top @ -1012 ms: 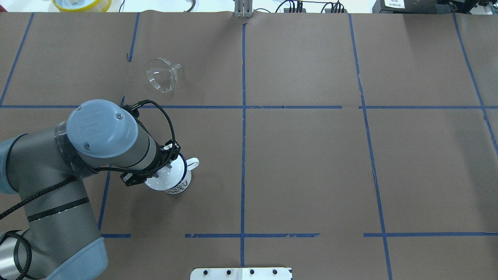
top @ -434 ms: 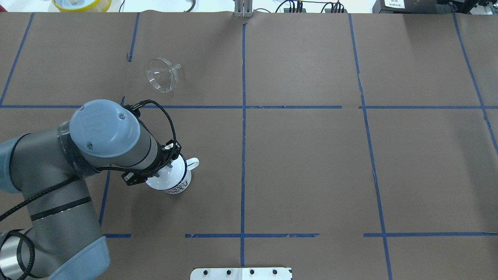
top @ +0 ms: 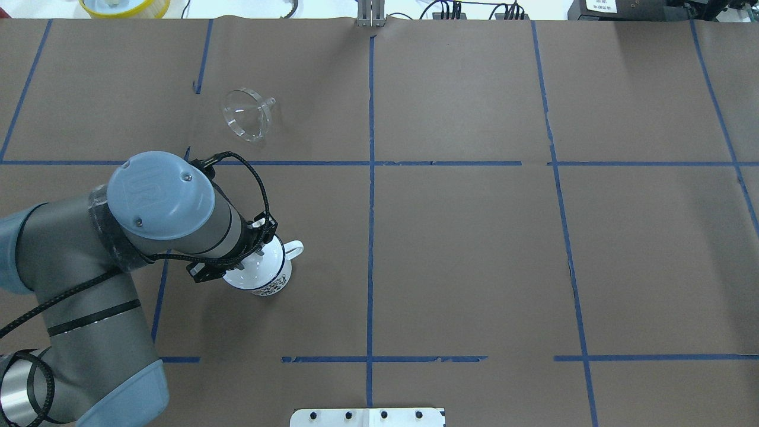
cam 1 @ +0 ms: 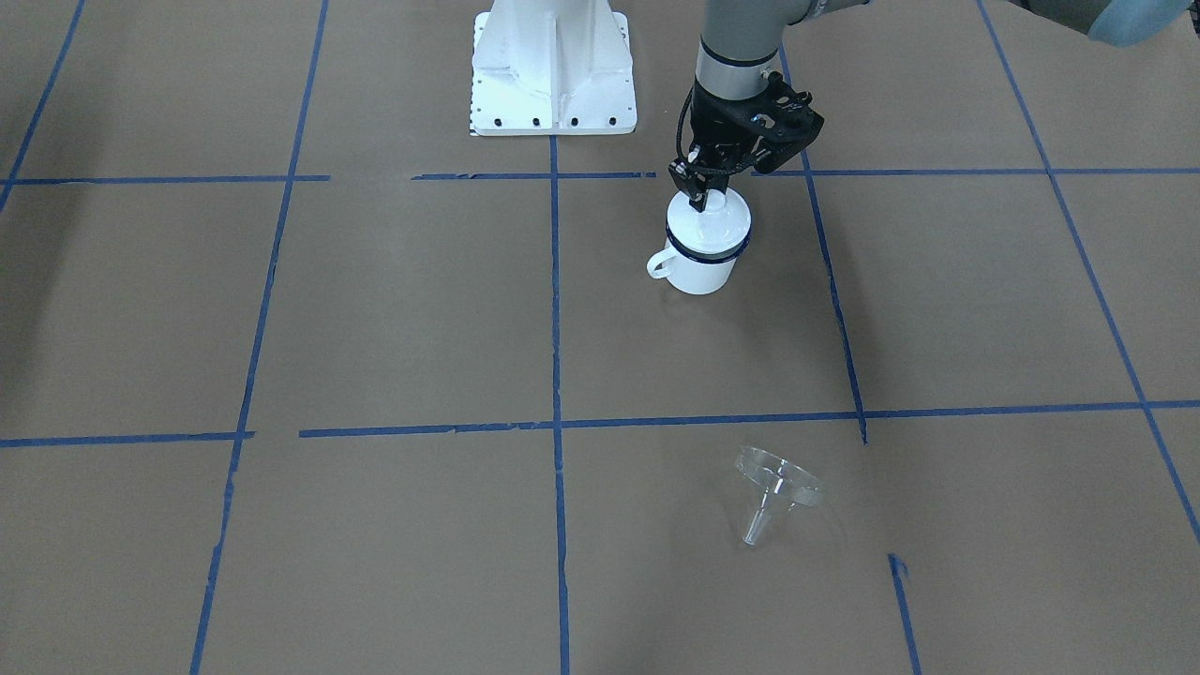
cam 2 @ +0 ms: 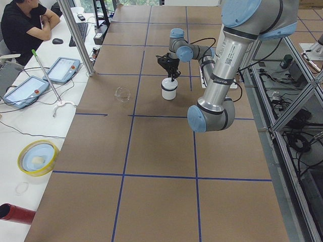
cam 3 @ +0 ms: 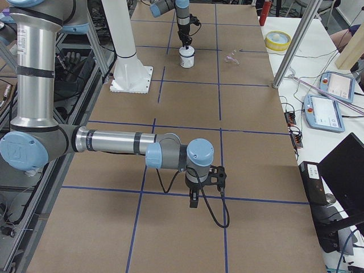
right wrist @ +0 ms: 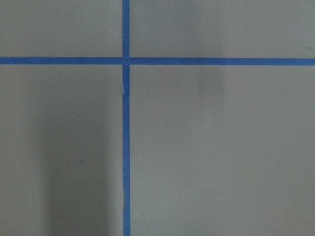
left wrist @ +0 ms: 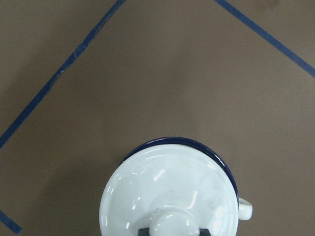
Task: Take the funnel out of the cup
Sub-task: 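Lower the lid onto the mug opening and open the left gripper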
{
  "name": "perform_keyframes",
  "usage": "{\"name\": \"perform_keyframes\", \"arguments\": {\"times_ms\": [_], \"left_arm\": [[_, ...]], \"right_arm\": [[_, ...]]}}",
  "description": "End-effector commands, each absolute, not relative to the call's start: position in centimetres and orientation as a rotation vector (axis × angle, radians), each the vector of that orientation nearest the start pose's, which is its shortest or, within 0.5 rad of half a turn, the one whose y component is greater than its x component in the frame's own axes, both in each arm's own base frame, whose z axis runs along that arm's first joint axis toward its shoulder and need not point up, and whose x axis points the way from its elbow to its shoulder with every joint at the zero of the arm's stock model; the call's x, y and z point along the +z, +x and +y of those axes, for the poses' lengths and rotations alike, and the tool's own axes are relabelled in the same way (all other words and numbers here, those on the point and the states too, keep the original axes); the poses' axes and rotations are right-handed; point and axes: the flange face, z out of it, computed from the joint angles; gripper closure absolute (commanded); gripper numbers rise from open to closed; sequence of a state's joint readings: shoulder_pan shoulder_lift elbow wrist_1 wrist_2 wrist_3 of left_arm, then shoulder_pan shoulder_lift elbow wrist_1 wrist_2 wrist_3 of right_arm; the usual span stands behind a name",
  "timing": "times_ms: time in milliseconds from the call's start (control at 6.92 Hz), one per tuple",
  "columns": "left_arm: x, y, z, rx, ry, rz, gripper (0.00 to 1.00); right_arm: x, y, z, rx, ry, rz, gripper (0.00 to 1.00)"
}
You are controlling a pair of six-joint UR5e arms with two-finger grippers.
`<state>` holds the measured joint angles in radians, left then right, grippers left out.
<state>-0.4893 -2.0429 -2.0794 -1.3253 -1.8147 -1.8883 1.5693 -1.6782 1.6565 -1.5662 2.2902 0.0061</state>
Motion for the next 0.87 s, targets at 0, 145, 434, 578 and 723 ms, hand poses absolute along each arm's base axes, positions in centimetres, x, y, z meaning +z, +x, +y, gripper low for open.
{"name": "perform_keyframes", "arguments": {"times_ms": [0,145,434,578,723], "left_arm": [[22.26,43.68,-35.64,-0.677,-0.173,0.757,1.0],[22.35,43.76,-35.68,-0.678,-0.174,0.756,1.0],[22.18,43.78,-35.69,-0.678,-0.173,0.759,1.0],[22.18,43.78,-35.69,-0.678,-0.173,0.759,0.57],[22.32,43.71,-35.84,-0.664,-0.165,0.757,0.38]], "right_arm": [[67.01,6.7,-44.51,0.01,-0.019,-0.719,0.0],[67.01,6.7,-44.51,0.01,-0.019,-0.719,0.0],[67.01,6.7,-44.51,0.01,-0.019,-0.719,0.0],[67.01,6.7,-44.51,0.01,-0.019,-0.719,0.0],[67.01,6.7,-44.51,0.01,-0.019,-0.719,0.0]]}}
